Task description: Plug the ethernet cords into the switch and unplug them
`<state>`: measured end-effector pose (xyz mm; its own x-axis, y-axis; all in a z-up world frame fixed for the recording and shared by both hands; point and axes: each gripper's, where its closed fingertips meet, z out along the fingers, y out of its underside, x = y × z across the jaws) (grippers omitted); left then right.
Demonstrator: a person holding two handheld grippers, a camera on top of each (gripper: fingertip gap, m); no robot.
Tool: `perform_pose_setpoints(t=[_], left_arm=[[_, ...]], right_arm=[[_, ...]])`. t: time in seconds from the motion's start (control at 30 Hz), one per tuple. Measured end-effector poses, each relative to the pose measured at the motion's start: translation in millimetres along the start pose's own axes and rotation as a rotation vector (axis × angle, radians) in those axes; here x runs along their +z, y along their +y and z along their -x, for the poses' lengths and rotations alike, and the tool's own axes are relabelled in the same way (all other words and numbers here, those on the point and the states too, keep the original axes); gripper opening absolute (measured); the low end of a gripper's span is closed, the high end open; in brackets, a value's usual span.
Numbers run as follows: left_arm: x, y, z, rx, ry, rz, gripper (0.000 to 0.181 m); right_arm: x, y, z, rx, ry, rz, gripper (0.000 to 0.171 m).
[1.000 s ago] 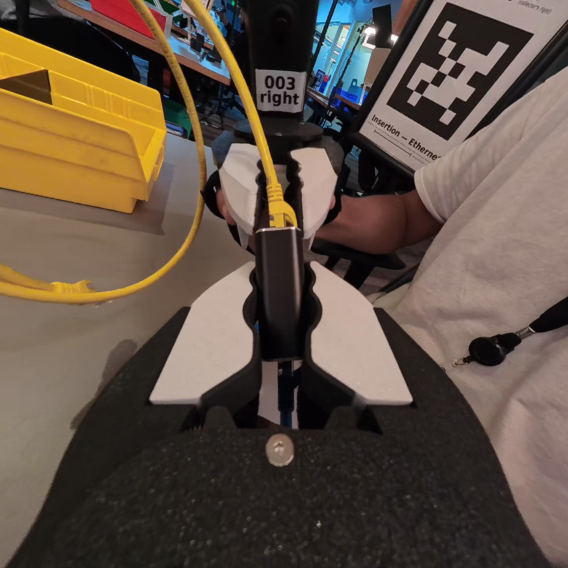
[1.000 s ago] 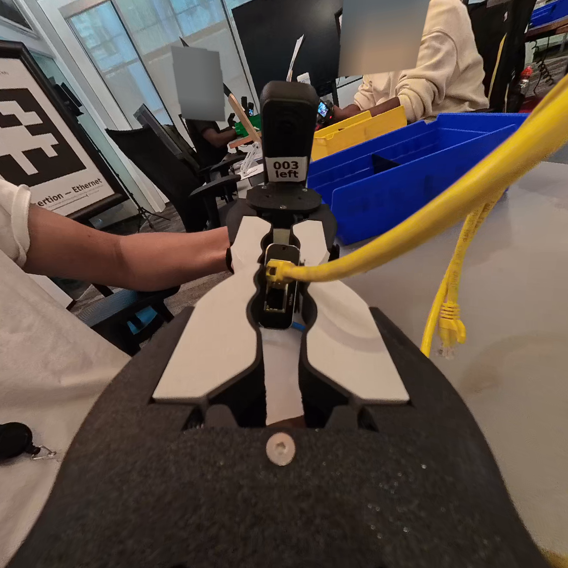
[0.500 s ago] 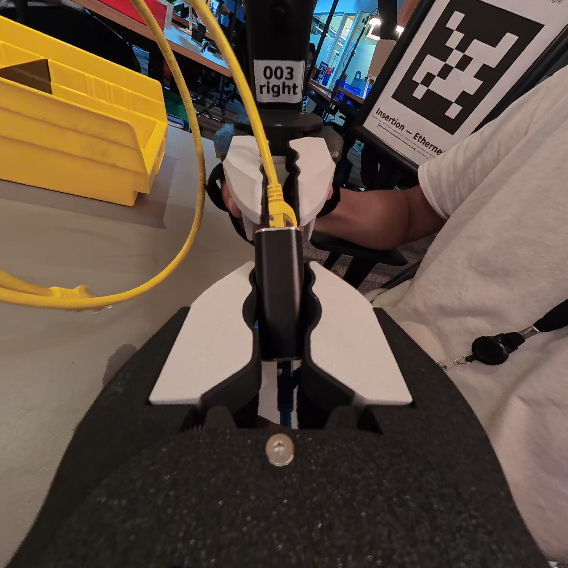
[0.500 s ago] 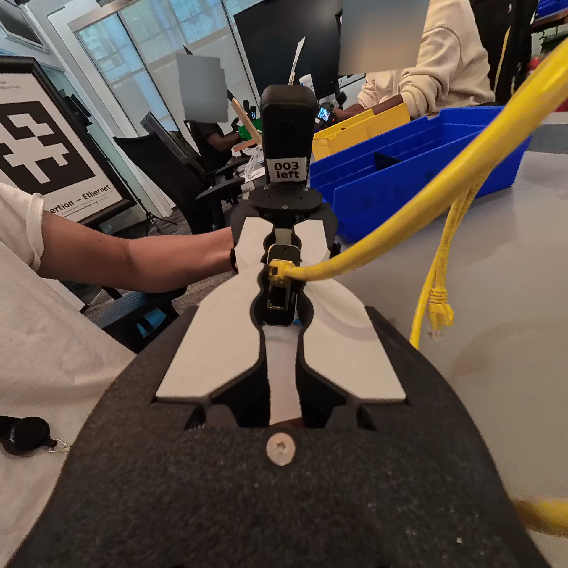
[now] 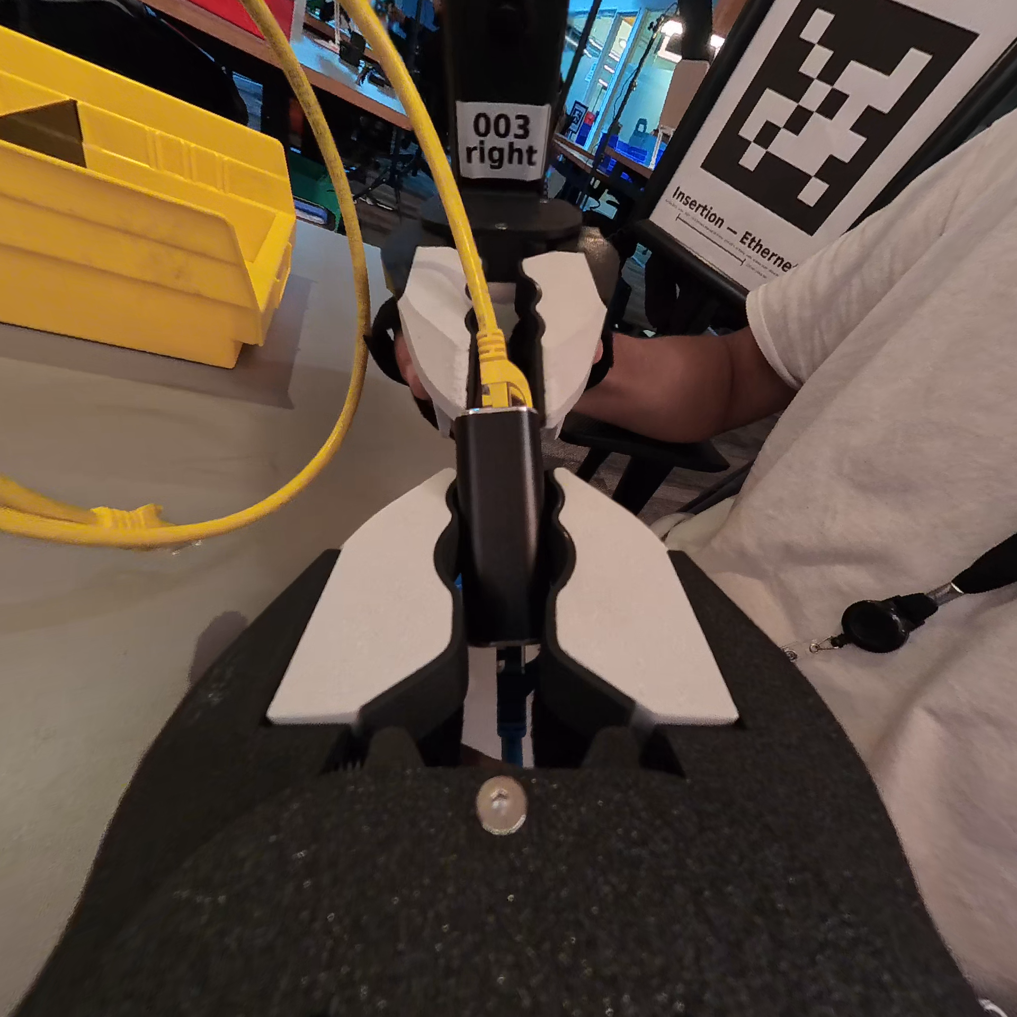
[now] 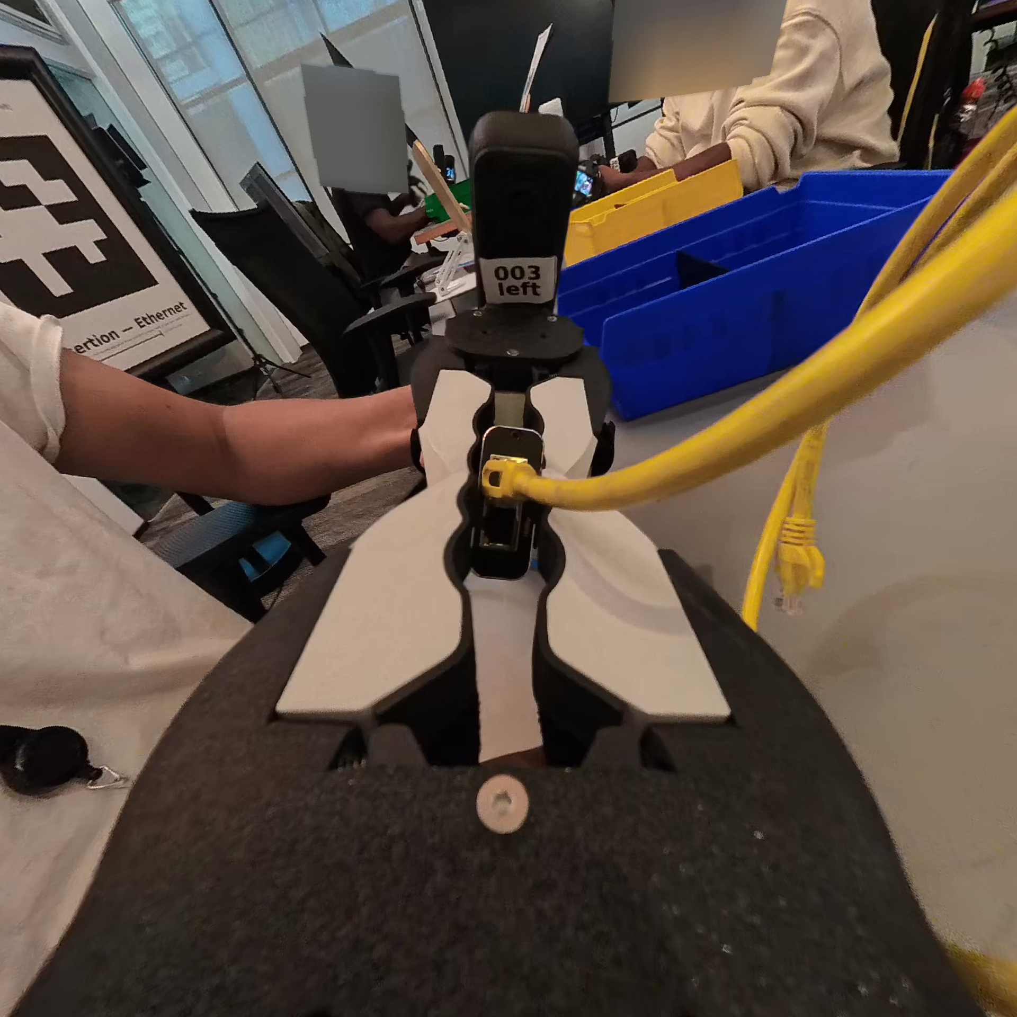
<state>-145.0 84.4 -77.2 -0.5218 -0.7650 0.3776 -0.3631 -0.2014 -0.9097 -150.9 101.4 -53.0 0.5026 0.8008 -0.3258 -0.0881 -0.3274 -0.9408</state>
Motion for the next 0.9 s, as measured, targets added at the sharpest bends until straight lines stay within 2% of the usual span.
perform_pose_setpoints(t=[0.23,0.43,0.63,0.9], left_arm=[[1.4,2.0,2.8,0.005,-0.019,0.012,0.026],[2.5,7.3,5.9,0.031,-0.054,0.065,0.026],[-1.4,10.0,0.0,0.065,-0.041,0.151,0.028],[-5.2,13.2,5.4,0.115,-0.1,0.266,0.026]], right_arm=[[-1.6,0.6,-1.1,0.047,-0.032,0.006,0.014],[-2.6,6.9,-3.5,-0.03,0.014,0.044,0.012],[-0.8,3.7,2.9,0.082,-0.098,0.021,0.012],[0.2,6.3,0.7,-0.062,-0.008,0.117,0.012]])
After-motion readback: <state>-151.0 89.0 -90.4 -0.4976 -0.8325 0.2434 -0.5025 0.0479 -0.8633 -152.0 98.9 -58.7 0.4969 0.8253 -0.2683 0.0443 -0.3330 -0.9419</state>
